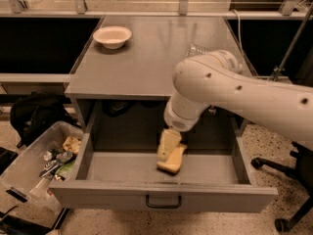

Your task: Pick sponge from top drawer and place on counter

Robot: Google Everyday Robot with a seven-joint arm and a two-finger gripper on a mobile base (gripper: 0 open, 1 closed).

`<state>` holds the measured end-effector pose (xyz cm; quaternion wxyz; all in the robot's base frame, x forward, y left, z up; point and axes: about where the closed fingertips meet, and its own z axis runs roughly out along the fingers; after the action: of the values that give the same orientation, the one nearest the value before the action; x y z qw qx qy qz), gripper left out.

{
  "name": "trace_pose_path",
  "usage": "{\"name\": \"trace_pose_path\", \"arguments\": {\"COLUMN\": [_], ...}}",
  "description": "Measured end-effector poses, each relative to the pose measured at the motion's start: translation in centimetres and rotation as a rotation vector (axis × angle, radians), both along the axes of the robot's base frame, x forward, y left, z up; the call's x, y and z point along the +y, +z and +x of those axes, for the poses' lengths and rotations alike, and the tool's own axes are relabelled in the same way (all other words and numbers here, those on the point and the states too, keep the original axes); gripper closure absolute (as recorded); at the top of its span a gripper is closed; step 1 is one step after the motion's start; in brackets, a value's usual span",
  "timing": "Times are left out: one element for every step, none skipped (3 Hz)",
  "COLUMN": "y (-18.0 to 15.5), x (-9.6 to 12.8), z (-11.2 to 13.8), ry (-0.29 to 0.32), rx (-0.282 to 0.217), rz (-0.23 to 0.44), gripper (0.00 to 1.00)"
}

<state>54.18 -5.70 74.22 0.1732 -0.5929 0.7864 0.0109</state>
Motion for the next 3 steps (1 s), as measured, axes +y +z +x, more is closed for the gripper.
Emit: {"name": "trace_pose_path", "arguments": {"y": [-0.15, -0.18, -0.24], "x": [1.77, 1.83, 2.2], "z": [3.48, 3.39, 3.9], "ry": [-0.012, -0.013, -0.015], "rx": [-0.017, -0.017, -0.021], "rz": [0.006, 0.006, 0.008], "gripper": [0.0, 0.0, 0.0]}}
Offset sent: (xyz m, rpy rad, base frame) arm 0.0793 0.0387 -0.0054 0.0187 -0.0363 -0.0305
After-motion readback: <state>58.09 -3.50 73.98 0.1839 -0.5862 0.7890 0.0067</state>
